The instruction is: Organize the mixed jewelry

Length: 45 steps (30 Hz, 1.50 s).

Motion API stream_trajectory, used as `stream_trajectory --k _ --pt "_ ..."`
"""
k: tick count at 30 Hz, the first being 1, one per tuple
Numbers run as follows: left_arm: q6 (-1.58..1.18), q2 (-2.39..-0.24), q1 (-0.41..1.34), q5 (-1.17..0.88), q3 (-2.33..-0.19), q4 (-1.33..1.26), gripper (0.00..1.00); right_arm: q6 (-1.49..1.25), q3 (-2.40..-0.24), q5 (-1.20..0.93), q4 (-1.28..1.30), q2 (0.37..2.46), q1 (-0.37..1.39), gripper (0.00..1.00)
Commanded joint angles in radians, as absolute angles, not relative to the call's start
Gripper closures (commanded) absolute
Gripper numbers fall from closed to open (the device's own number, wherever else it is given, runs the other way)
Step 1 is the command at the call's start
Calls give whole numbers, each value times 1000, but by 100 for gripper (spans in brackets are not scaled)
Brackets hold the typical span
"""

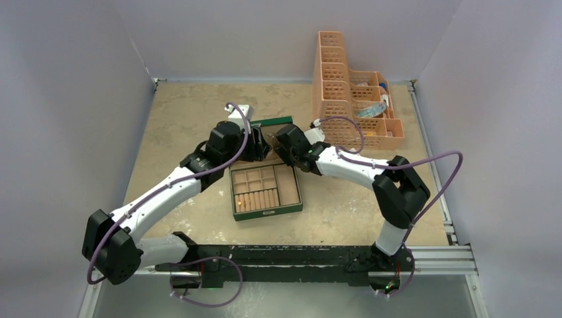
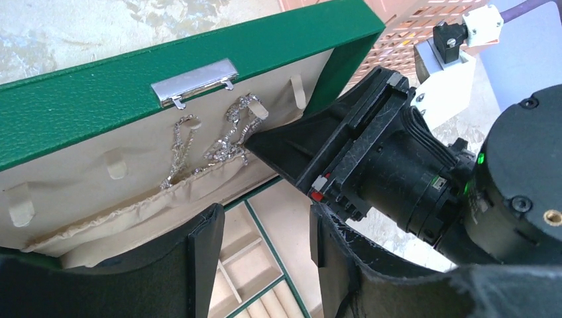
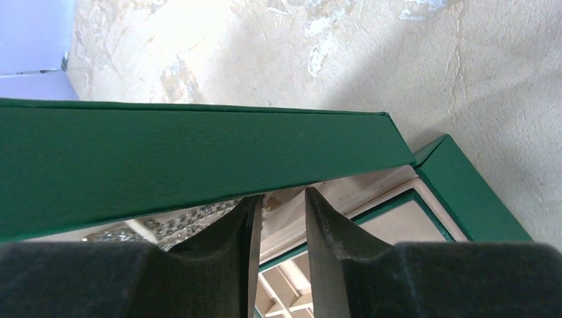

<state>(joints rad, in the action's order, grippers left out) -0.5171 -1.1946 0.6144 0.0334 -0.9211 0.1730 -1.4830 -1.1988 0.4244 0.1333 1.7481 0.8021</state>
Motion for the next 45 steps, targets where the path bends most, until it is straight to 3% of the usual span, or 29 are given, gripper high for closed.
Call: stream_trajectory --k 1,11,22,32,36,45 --pt "-555 -1217 608 41 -923 129 50 -1514 -1230 451 155 1761 804 70" --pt "-574 -1315 609 -17 -917 16 51 -1467 -1091 354 53 1673 804 100" --pt "-559 -1407 611 77 -909 -126 58 -1422 -989 266 -72 1574 803 100" --pt "-567 -1468 610 88 -914 -123 71 -1377 -954 217 -162 1518 802 100" --pt "-566 -1472 610 89 -913 -119 72 -1337 -903 205 -288 1462 801 100" --pt "-567 -1462 609 81 -917 -113 72 -1335 -900 233 -276 1454 795 100"
